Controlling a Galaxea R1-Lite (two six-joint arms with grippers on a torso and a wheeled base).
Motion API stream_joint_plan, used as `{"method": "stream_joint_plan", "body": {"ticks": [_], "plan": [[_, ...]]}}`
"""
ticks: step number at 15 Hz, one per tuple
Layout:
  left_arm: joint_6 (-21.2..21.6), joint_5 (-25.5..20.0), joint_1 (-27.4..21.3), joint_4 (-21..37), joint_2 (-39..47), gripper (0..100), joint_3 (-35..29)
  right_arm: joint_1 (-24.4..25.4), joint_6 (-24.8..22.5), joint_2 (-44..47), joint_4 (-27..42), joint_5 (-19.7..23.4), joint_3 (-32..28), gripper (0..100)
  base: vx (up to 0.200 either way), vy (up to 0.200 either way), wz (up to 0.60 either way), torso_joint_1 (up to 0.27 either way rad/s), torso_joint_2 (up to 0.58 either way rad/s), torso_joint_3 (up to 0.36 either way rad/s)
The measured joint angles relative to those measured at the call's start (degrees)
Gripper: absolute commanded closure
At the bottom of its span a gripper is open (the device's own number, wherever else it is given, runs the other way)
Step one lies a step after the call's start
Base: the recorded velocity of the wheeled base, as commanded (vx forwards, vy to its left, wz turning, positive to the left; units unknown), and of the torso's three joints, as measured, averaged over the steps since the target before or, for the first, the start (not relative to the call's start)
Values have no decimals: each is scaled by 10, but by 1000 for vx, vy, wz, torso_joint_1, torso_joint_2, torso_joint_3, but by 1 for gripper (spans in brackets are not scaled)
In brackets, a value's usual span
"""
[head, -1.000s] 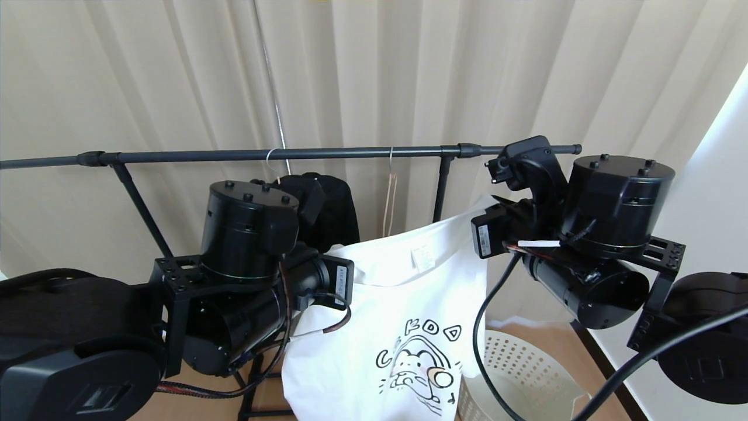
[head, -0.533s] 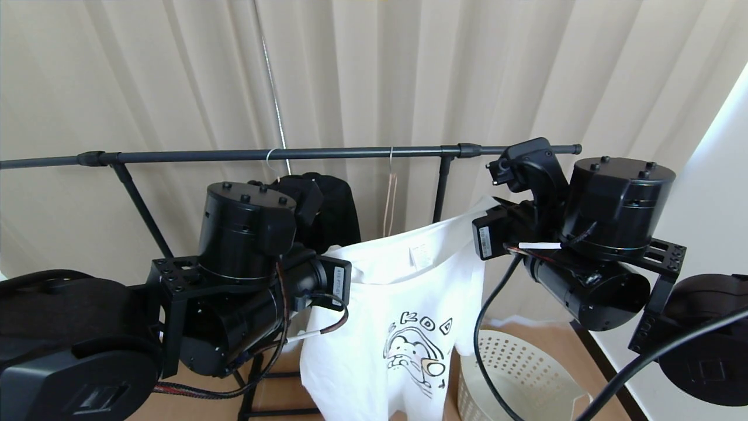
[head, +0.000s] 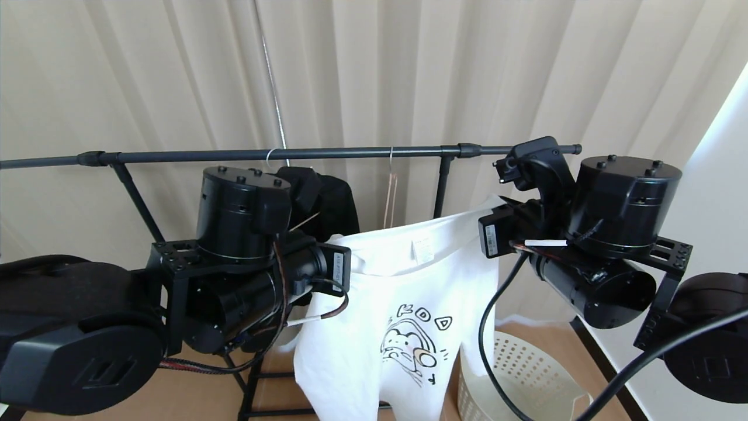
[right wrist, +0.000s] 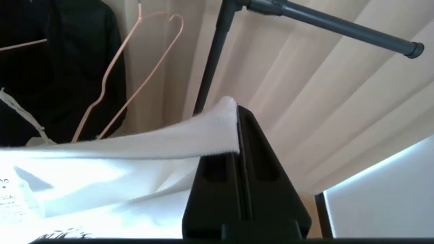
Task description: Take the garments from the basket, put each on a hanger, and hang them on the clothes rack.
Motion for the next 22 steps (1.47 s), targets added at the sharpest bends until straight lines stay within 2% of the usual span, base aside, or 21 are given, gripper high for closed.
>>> {"method": "stream_joint_plan", "body": {"ticks": [4,7,10,12,15,19,22], "plan": [[21,-24,21,19,33,100,-76,-18,1,-5,61,0,-11,100,0,0,0,0,0,0],[48,-42,40,33,76,100,-157,-15,18,-25,95,1,11,100,0,0,0,0,0,0],[81,-95,54,35,117,100,-214,28,63,-51,152,2,43,100,0,0,0,0,0,0],[99,-120,56,34,143,100,-247,73,96,-75,215,3,52,100,0,0,0,0,0,0],[113,-153,57,34,173,100,-299,147,139,-104,267,3,54,100,0,0,0,0,0,0],[113,-211,57,34,205,100,-352,244,196,-101,284,3,35,100,0,0,0,0,0,0],[110,-249,57,34,213,100,-363,267,253,-63,284,2,-9,100,0,0,0,0,0,0]]}}
